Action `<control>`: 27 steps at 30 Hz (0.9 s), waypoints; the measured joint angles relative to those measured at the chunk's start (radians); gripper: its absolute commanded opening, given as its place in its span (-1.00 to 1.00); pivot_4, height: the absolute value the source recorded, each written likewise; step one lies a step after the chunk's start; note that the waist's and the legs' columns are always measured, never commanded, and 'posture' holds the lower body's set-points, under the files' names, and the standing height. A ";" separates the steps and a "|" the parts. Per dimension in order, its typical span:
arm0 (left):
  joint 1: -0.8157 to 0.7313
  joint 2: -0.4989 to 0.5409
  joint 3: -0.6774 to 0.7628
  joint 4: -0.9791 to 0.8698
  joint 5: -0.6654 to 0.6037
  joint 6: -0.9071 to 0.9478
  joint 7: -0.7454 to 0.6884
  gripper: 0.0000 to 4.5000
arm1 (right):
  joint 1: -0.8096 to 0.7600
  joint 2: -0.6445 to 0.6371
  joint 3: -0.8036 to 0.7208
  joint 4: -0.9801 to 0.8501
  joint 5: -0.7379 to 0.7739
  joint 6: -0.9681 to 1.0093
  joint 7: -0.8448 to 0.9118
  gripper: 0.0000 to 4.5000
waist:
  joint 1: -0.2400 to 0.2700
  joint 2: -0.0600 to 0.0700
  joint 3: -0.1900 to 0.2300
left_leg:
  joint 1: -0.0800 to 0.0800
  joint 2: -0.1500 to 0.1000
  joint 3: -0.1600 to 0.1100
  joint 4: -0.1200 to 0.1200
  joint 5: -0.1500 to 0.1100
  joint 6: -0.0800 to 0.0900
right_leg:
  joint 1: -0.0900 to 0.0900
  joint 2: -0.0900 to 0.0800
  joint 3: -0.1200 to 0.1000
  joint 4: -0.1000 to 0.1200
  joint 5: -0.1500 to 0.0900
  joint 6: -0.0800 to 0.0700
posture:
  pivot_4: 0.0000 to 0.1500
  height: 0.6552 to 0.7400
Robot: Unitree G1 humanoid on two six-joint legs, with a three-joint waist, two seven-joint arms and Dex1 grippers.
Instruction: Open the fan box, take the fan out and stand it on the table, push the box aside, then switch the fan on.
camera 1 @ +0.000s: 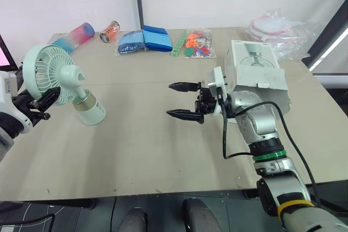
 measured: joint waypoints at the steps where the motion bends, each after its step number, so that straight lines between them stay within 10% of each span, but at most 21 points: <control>1: 0.000 -0.001 0.000 0.000 0.000 0.000 -0.003 -0.16 | 0.000 0.000 0.000 0.000 -0.001 -0.003 0.000 1.00 | 0.000 0.000 0.000 | 0.000 0.000 0.000 0.000 0.000 0.000 | 0.000 0.000 0.000 0.000 0.000 0.000 | 1.00 1.00; 27: -0.401 -0.251 -0.489 -0.075 0.030 0.048 0.050 -0.16 | 0.007 -0.096 0.022 -0.390 -0.110 0.458 -0.422 1.00 | -0.001 -0.003 0.001 | -0.015 -0.002 -0.002 0.005 0.002 -0.004 | -0.014 -0.002 -0.001 0.005 0.001 0.000 | 1.00 1.00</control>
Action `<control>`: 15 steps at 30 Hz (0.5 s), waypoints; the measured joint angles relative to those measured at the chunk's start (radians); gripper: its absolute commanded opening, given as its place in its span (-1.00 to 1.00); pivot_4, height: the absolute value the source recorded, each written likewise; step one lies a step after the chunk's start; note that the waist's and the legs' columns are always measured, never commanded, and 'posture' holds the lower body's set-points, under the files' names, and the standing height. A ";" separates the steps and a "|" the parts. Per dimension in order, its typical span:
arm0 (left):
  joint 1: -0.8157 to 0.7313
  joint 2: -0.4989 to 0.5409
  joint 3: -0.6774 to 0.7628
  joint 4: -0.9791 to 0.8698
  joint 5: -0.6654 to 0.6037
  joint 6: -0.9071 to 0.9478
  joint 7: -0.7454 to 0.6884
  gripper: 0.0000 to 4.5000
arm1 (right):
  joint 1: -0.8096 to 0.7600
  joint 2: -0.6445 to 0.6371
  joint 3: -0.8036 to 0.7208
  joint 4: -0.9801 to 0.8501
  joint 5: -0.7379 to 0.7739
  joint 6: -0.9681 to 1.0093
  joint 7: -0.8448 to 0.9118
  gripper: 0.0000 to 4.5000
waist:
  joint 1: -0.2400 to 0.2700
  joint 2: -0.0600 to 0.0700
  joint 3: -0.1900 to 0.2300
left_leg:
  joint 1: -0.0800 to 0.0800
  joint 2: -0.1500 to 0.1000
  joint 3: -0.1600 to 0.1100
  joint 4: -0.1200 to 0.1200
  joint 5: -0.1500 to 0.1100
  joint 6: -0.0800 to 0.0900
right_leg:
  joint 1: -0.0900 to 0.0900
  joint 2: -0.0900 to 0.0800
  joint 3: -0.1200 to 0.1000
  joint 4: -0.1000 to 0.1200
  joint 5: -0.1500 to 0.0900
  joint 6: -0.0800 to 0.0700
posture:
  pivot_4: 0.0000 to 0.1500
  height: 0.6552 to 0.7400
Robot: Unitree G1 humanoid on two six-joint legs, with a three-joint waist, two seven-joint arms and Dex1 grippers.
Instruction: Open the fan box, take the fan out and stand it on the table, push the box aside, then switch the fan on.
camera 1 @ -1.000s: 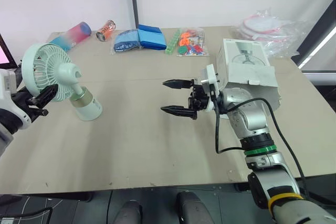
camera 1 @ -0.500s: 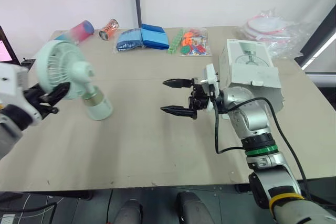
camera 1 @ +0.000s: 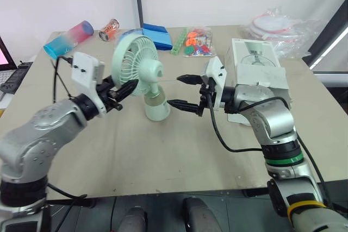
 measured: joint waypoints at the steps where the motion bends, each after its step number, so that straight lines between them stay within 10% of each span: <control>1: -0.004 -0.006 -0.004 0.004 0.008 -0.003 0.000 -0.16 | 0.000 0.000 0.000 -0.007 -0.003 0.015 -0.012 1.00 | 0.000 0.000 0.000 | 0.000 0.000 0.000 0.000 0.000 0.000 | 0.000 0.000 0.000 0.000 0.000 0.000 | 1.00 1.00; 6: -0.029 -0.077 -0.053 0.034 0.079 -0.042 0.003 -0.16 | -0.009 0.029 0.000 -0.092 -0.006 0.179 -0.138 1.00 | 0.001 0.000 0.000 | 0.000 -0.001 0.000 0.000 0.000 0.000 | 0.000 -0.001 -0.001 0.000 0.000 0.000 | 1.00 1.00; 12: -0.049 -0.118 -0.061 0.063 0.113 -0.049 -0.013 -0.16 | -0.023 0.111 -0.002 -0.109 0.005 0.271 -0.247 0.15 | 0.002 0.000 -0.001 | 0.000 -0.002 0.000 0.000 0.000 0.000 | 0.000 -0.002 -0.001 0.000 0.000 0.000 | 1.00 1.00; 15: -0.049 -0.136 -0.061 0.064 0.127 -0.049 -0.017 -0.16 | -0.038 0.122 -0.002 -0.107 0.005 0.273 -0.268 0.15 | 0.002 -0.001 -0.001 | 0.000 -0.002 -0.001 0.000 0.000 0.000 | 0.000 -0.002 -0.001 0.000 0.000 0.000 | 1.00 1.00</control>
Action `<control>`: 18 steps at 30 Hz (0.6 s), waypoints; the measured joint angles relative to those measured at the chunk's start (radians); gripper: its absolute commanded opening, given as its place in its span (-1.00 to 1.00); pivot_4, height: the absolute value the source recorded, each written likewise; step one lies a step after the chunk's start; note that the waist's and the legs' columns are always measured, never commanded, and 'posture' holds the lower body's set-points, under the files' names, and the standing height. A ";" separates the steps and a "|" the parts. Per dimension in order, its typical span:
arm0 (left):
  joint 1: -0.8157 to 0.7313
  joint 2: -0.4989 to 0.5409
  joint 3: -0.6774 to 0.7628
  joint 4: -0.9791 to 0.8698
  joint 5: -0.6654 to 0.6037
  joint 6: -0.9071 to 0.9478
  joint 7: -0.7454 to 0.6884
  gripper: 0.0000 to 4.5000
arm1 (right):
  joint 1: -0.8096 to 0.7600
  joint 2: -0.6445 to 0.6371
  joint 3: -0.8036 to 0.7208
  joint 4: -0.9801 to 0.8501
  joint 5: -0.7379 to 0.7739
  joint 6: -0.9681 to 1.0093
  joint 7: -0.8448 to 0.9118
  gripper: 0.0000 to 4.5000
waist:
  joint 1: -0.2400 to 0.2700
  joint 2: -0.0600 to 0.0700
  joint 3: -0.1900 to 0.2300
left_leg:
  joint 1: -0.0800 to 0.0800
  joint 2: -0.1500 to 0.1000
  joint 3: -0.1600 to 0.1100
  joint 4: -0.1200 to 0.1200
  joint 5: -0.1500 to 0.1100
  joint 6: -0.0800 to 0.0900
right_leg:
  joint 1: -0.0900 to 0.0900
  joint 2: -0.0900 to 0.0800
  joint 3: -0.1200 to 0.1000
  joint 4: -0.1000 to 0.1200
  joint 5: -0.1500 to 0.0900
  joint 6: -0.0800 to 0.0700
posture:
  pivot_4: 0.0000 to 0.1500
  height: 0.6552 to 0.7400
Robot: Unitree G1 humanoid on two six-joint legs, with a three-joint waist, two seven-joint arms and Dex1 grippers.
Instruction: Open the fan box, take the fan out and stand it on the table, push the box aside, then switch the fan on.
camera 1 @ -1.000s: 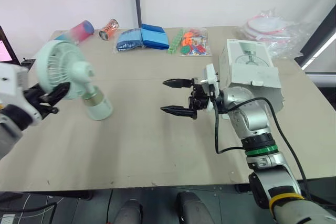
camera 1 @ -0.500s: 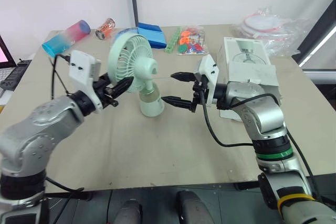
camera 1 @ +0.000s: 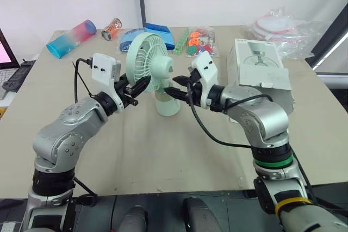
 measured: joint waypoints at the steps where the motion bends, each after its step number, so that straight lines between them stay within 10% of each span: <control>1: 0.000 -0.002 0.000 0.000 0.002 0.000 -0.001 -0.16 | 0.000 0.001 0.000 0.002 0.000 0.000 -0.002 0.15 | 0.000 0.000 0.000 | 0.000 0.000 0.000 0.000 0.000 0.000 | 0.000 0.000 0.000 0.000 0.000 0.000 | 1.00 1.00; 18: 0.002 -0.038 0.001 -0.016 0.028 0.017 0.005 -0.16 | -0.044 0.054 0.045 0.140 -0.039 -0.057 -0.023 0.15 | -0.001 0.000 0.000 | 0.000 0.000 0.000 0.000 0.000 0.000 | 0.000 0.000 0.000 0.000 0.000 0.000 | 1.00 1.00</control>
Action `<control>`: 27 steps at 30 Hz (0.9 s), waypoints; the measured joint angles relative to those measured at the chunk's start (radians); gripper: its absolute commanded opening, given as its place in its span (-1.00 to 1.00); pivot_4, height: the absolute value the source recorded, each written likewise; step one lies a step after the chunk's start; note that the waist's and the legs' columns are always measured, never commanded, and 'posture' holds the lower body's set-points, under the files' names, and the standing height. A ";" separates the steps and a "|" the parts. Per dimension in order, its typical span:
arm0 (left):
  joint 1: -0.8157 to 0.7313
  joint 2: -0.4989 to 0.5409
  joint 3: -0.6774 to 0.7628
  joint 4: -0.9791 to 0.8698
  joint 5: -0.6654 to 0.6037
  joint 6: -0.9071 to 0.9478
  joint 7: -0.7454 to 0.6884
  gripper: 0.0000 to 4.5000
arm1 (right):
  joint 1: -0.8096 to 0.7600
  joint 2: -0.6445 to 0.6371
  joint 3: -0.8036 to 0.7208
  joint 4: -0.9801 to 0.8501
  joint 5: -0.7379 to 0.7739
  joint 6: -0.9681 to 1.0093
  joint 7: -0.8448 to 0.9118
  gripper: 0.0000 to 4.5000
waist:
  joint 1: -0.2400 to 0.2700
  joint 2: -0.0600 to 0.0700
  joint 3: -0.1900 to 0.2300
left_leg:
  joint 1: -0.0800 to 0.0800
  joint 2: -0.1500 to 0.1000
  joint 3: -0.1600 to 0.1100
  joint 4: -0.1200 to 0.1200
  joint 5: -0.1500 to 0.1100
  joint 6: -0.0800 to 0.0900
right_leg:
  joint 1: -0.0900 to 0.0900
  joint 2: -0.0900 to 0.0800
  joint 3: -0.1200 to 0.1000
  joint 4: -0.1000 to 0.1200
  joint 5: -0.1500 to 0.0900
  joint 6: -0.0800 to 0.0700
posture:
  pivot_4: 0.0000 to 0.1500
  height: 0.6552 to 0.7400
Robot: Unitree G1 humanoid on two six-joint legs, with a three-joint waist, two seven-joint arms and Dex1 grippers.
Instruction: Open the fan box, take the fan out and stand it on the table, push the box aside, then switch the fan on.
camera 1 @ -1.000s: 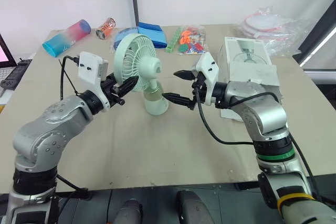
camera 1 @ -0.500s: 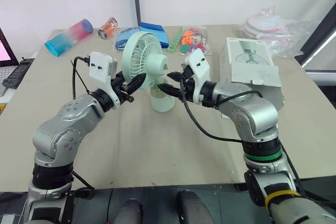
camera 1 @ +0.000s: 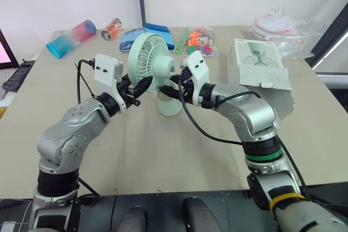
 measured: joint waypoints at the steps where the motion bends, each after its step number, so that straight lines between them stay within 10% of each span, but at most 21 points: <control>1: 0.000 0.000 0.000 -0.001 0.000 0.001 0.000 -0.16 | 0.000 0.001 0.002 0.004 -0.002 -0.006 0.001 0.15 | 0.000 0.000 0.000 | 0.000 0.000 0.000 0.000 0.000 0.000 | 0.000 0.000 0.000 0.000 0.000 0.000 | 1.00 1.00; 6: 0.000 -0.001 0.001 -0.011 0.002 0.012 0.003 -0.16 | 0.000 0.000 0.003 0.032 -0.024 -0.036 -0.001 -0.58 | 0.000 0.000 0.000 | 0.000 0.000 0.000 0.000 0.000 0.000 | 0.000 0.000 0.000 0.000 0.000 0.000 | 1.00 1.00; 27: 0.000 -0.017 0.024 -0.018 0.004 0.035 0.015 -0.16 | -0.013 0.025 0.009 0.071 -0.047 -0.076 0.011 -0.58 | -0.002 0.000 0.000 | 0.000 0.000 0.000 0.001 0.000 0.000 | 0.000 0.000 0.000 0.001 0.000 0.000 | 1.00 1.00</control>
